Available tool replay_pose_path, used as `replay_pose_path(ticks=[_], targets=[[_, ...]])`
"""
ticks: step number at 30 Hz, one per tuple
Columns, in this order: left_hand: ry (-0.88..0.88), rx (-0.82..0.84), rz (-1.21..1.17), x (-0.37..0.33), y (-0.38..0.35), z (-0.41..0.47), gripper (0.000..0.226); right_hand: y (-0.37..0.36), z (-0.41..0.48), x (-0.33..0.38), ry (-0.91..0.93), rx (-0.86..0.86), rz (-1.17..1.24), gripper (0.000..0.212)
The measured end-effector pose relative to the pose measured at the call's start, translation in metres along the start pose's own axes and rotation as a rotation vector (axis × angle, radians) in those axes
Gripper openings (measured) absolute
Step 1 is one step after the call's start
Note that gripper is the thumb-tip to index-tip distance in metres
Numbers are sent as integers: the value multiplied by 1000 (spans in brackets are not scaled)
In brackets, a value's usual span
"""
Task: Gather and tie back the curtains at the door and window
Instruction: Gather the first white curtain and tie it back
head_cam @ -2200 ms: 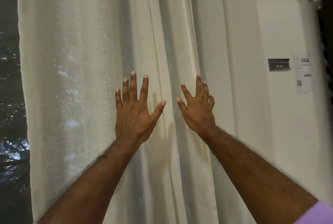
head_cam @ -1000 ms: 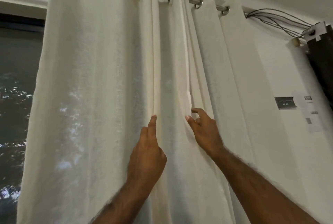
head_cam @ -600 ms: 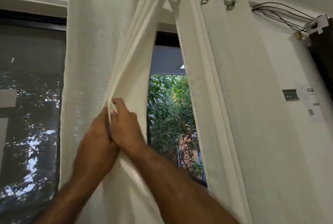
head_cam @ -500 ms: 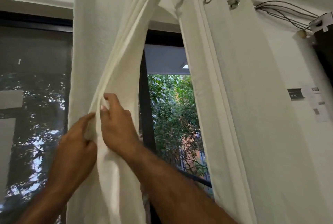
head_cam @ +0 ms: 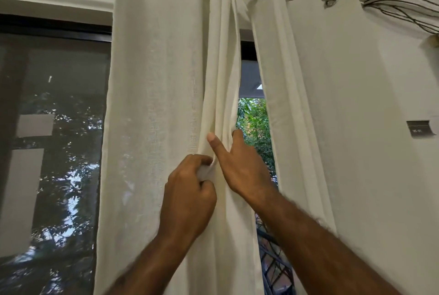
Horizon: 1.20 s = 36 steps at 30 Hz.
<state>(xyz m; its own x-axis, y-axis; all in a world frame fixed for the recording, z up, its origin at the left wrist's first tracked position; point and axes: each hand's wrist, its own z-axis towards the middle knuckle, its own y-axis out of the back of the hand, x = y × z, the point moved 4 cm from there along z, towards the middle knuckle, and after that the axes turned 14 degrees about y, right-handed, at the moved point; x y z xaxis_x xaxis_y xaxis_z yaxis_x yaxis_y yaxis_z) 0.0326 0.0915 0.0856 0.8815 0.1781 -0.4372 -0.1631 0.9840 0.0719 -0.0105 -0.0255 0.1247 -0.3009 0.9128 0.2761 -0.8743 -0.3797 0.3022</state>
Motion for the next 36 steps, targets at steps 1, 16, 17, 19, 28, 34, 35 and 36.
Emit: replay_pose_path(ticks=[1, 16, 17, 19, 28, 34, 35, 36], targets=[[-13, 9, 8, -4, -2, -3, 39, 2, -2, -1, -1, 2, -29, 82], [-45, 147, 25, -20, -21, -9, 35, 16, 2, -19, 4, -116, 272, 34], [-62, 161, -2, -21, -21, -9, 28, 13, 3, -17, 21, -76, 253, 44], [-21, 67, -46, -13, -11, 0, 18, 11, 6, -17, 66, -79, 136, 40], [170, 39, 276, 45, 20, 40, 34, -14, 8, -11, -9, -129, -35, 19], [25, -65, 192, 62, 118, 54, 16, -110, 23, 109, 142, -117, 179, 24], [15, -93, 169, 65, 137, 60, 12, -124, 28, 132, 156, -107, 212, 21], [19, -125, 137, 68, 157, 63, 12, -137, 31, 153, 183, -89, 224, 17]])
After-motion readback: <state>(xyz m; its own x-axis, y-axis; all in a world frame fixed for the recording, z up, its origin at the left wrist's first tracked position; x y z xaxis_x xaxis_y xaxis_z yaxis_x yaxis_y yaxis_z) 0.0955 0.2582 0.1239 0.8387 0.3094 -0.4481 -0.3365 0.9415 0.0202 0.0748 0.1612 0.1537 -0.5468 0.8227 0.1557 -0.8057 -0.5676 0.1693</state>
